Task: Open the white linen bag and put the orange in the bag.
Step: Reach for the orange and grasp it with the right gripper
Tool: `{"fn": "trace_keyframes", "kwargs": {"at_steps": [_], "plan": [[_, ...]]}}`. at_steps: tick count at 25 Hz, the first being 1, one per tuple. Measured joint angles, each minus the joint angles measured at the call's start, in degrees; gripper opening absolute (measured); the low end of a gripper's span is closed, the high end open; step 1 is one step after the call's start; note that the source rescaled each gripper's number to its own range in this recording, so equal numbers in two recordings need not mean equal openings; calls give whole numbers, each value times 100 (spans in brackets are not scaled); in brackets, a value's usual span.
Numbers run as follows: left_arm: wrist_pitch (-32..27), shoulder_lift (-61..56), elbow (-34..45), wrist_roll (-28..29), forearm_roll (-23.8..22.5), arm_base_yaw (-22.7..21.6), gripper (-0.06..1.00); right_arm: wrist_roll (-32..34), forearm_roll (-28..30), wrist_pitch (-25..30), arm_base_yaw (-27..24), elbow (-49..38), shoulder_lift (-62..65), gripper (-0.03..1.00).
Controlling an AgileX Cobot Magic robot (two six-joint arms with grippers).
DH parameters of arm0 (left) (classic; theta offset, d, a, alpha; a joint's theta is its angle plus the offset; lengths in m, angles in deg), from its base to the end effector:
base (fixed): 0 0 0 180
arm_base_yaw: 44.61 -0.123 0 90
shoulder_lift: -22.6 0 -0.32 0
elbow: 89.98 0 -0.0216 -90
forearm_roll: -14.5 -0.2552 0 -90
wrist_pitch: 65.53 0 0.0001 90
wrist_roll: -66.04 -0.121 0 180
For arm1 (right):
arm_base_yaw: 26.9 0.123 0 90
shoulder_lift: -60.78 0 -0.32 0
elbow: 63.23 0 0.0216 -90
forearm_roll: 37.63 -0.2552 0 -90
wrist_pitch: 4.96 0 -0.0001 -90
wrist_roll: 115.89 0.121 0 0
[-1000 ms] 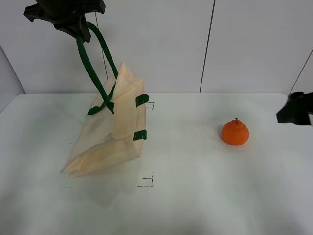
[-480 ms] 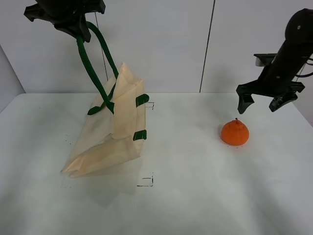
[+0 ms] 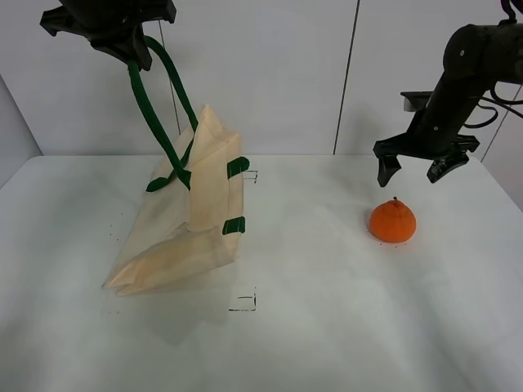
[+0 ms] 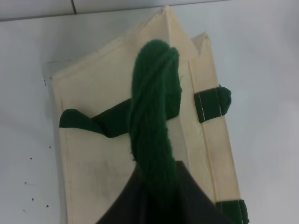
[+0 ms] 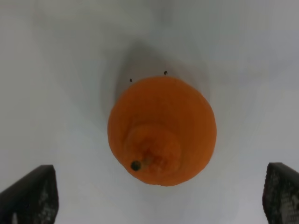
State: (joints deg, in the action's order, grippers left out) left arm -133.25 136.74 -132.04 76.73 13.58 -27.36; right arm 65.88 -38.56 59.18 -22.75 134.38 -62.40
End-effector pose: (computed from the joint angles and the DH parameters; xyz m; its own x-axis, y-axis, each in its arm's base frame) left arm 0.4256 -0.1303 0.4216 -0.7691 0.0509 -0.6370 0.1517 0.9829 -0.1047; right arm 0.4470 0.0342 0.2241 -0.9835 -0.0333 -0.1780 -0.0377 0.9991 0.0211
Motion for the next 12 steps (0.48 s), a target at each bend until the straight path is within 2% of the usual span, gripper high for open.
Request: {"fn": "trace_keyframes", "kwargs": {"at_steps": [12], "plan": [[0, 0, 0, -3, 0, 0, 0, 0, -34, -258, 0, 0, -761, 100]]}}
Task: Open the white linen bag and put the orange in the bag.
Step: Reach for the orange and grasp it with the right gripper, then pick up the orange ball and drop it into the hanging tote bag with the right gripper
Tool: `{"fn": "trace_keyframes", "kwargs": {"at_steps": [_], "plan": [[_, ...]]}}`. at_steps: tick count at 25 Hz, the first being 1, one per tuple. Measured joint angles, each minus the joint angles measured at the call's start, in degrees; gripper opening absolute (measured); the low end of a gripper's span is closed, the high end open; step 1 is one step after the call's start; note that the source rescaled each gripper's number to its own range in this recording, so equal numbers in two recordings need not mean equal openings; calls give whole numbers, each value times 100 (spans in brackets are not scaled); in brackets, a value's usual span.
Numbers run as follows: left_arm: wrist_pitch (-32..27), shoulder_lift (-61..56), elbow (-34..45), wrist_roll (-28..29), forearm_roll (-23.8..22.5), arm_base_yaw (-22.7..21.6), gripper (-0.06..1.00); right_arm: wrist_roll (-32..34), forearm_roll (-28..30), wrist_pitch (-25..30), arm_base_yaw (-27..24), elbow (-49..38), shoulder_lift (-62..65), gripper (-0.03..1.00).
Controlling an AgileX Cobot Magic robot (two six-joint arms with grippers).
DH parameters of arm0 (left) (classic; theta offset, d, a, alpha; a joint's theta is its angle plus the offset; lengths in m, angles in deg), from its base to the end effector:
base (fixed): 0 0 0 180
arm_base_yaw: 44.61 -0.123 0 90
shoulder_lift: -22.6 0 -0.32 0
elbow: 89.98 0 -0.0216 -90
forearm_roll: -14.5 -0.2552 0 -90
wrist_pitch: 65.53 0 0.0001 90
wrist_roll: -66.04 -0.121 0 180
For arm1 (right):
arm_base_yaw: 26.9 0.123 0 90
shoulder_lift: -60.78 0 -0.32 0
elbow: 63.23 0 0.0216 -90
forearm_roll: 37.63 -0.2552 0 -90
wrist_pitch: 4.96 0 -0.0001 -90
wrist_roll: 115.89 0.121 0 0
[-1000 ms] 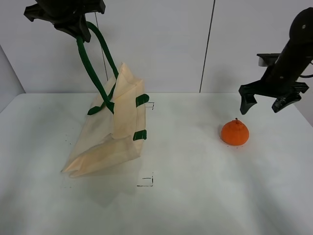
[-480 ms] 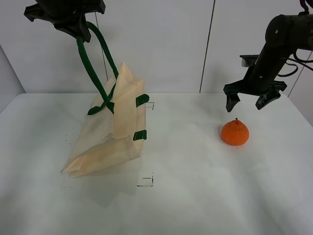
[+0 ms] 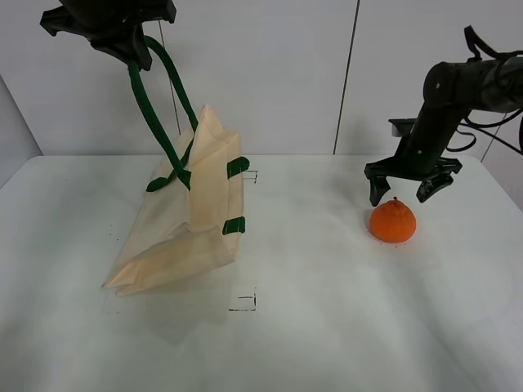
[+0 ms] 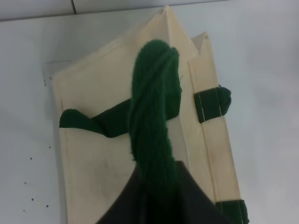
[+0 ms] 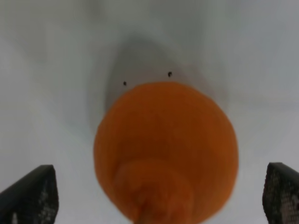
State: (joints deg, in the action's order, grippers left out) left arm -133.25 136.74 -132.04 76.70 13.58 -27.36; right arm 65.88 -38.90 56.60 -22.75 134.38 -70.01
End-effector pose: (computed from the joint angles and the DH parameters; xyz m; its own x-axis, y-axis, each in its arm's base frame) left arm 0.4256 -0.1303 0.4216 -0.7691 0.0514 -0.6371 0.1521 0.9828 -0.1044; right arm 0.4618 0.0359 0.1642 -0.9954 -0.0307 -0.0909 -0.0329 0.9992 0.0232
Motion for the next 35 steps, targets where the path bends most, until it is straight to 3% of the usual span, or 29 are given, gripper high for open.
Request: {"fn": "trace_keyframes", "kwargs": {"at_steps": [11, 12, 13, 16, 17, 23, 30, 35], "plan": [[0, 0, 0, 0, 0, 0, 0, 0, 31, -4, 0, 0, -614, 99], [0, 0, 0, 0, 0, 0, 0, 0, 31, -4, 0, 0, -614, 93], [0, 0, 0, 0, 0, 0, 0, 14, 43, -4, 0, 0, -614, 79], [0, 0, 0, 0, 0, 0, 0, 120, 128, 32, 0, 0, -595, 14], [0, 0, 0, 0, 0, 0, 0, 134, 128, 79, 0, 18, -563, 0], [0, 0, 0, 0, 0, 0, 0, 94, -6, 749, 0, 902, -476, 1], [0, 0, 0, 0, 0, 0, 0, 87, -1329, 777, 160, 2545, 64, 1], [0, 0, 0, 0, 0, 0, 0, 87, -1928, 800, 652, 2988, 90, 1]]}}
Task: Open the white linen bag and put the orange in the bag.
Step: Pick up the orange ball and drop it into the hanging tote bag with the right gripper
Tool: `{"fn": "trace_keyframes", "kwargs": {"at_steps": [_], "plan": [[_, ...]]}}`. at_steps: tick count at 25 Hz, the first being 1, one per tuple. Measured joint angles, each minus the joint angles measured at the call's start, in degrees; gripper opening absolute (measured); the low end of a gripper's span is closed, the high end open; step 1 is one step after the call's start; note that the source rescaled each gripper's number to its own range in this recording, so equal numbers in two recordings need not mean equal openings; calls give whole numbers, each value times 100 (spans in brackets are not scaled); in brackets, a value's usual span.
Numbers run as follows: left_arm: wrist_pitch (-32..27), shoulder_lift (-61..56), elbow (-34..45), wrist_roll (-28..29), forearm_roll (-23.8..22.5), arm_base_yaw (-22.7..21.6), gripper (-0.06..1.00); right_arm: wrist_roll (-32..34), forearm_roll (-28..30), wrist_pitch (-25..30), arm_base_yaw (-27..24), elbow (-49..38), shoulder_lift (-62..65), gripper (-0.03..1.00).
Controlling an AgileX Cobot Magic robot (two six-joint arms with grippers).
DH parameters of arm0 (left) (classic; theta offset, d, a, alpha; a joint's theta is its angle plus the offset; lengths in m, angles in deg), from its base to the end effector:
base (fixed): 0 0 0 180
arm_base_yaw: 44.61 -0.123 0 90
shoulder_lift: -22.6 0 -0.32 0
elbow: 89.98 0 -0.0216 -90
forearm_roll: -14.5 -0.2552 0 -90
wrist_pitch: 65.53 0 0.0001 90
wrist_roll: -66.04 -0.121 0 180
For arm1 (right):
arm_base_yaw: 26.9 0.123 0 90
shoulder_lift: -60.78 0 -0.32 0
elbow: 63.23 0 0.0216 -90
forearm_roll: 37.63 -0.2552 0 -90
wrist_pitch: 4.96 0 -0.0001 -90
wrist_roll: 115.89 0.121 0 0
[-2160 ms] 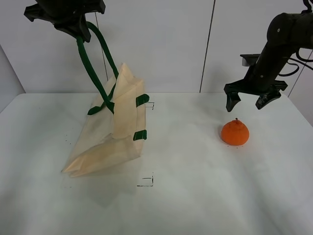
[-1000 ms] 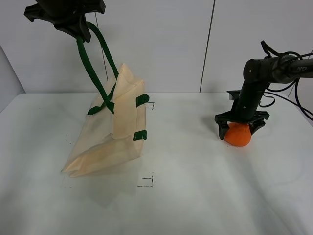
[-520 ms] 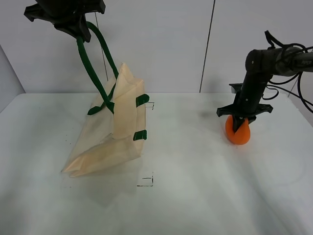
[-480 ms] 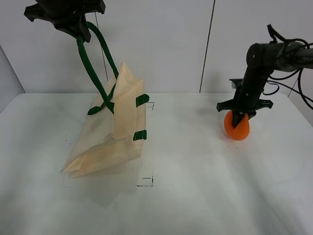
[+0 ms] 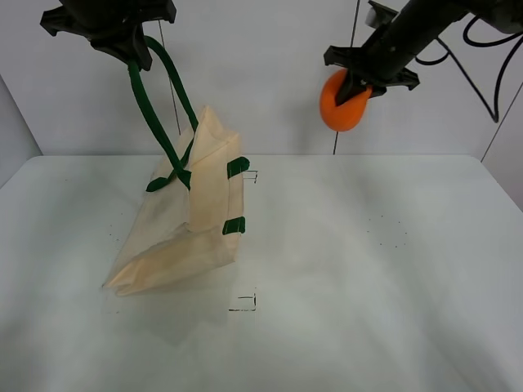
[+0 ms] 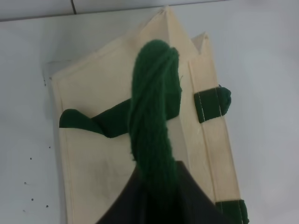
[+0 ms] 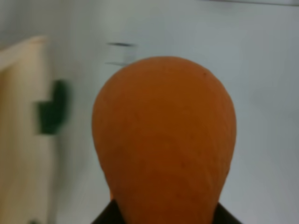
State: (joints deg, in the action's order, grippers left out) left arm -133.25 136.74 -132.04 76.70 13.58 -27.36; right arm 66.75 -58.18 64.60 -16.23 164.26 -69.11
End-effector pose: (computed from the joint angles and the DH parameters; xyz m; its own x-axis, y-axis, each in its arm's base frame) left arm 0.4256 -0.1303 0.4216 -0.7691 0.0514 -0.6371 0.1521 0.9828 -0.1044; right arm 0.4950 0.1338 0.3240 -0.9021 -0.0015 -0.4316 -0.1776 0.9126 0.3682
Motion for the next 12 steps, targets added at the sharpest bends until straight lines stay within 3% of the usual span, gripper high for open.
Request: {"fn": "trace_keyframes", "kwargs": {"at_steps": [5, 12], "plan": [[0, 0, 0, 0, 0, 0, 0, 0, -232, 67, 721, 12, -32, 1], [0, 0, 0, 0, 0, 0, 0, 0, -398, -263, 1566, 37, -452, 1]]}}
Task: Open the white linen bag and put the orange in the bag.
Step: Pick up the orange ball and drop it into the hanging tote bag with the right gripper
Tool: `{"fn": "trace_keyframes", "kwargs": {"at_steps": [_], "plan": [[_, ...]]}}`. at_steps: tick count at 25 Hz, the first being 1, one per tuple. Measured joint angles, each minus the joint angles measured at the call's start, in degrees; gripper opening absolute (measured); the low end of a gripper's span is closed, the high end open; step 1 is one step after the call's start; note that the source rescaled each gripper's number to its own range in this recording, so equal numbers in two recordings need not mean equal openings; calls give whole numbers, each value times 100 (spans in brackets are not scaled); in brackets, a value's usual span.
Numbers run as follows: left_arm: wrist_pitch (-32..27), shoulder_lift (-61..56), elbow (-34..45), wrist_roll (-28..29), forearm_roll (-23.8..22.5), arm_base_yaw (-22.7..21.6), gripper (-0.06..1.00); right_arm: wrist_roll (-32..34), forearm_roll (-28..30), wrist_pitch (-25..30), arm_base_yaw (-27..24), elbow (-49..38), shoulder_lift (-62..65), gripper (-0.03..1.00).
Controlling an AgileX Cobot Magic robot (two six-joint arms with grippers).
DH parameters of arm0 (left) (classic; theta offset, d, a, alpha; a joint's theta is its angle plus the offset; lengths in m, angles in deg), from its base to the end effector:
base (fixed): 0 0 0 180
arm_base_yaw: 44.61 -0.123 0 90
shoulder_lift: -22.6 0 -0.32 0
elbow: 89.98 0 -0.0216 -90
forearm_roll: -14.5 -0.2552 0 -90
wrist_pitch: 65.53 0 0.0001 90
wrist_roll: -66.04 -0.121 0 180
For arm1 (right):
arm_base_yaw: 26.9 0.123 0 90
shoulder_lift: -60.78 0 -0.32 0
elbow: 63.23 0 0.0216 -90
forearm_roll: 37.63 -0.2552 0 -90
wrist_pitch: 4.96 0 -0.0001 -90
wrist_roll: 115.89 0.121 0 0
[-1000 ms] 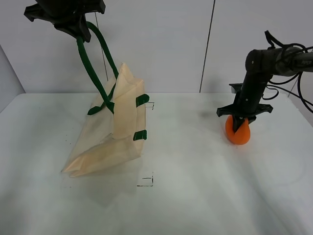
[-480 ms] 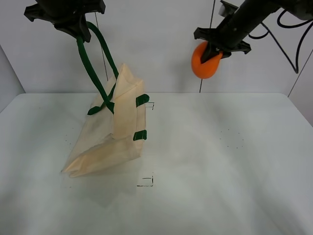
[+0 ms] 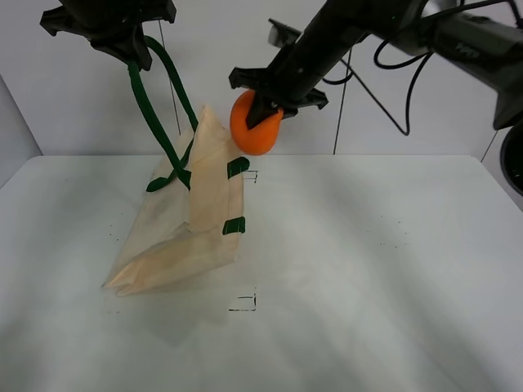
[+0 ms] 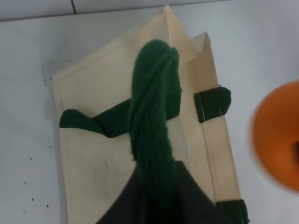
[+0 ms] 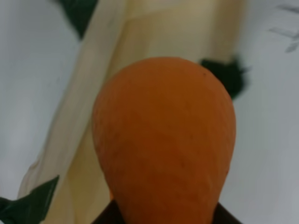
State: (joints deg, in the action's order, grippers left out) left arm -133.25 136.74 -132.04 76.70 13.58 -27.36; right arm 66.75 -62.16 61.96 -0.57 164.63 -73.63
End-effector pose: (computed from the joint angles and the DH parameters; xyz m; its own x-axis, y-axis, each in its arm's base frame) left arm 0.4256 -0.1303 0.4216 -0.7691 0.0514 -0.6371 0.1521 0.9828 -0.1044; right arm 0.4552 0.2768 0.2902 -0.8947 -0.2146 -0.3918 -0.3851 0.8150 0.4329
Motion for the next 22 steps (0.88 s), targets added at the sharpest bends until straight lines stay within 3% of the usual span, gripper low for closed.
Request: {"fn": "trace_keyframes", "kwargs": {"at_steps": [5, 14, 22], "plan": [[0, 0, 0, 0, 19, 0, 0, 0, -296, -366, 258, 0, -581, 1], [0, 0, 0, -5, 91, 0, 0, -178, -1187, -803, 271, 0, -1238, 1], [0, 0, 0, -11, 91, 0, 0, -264, -1335, -964, 329, 0, -1436, 1]]}}
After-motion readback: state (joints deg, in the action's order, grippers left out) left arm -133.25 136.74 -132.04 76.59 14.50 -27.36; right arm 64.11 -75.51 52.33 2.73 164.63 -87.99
